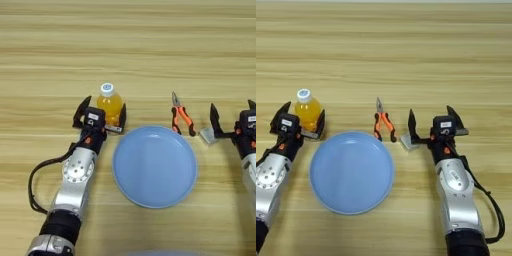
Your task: Move the objects on the table
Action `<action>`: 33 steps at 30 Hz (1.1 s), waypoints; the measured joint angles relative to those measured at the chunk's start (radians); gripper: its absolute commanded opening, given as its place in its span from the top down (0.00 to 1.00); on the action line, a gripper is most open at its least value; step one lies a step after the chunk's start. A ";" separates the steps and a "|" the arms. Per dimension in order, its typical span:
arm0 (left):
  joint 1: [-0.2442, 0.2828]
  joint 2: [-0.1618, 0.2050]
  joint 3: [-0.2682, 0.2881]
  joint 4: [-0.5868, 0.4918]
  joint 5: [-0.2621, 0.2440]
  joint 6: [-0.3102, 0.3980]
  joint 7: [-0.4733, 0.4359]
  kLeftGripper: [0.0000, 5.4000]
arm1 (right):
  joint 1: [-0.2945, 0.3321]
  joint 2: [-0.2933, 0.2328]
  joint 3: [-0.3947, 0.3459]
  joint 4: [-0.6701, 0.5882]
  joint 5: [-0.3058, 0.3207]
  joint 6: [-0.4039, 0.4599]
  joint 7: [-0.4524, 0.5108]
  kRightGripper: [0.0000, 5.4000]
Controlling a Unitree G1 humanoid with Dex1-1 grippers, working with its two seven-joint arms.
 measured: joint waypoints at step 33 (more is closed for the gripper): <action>0.136 -0.028 -0.036 -0.199 0.001 0.083 -0.001 0.00 | 0.026 0.003 0.009 -0.061 -0.001 0.041 -0.003 0.00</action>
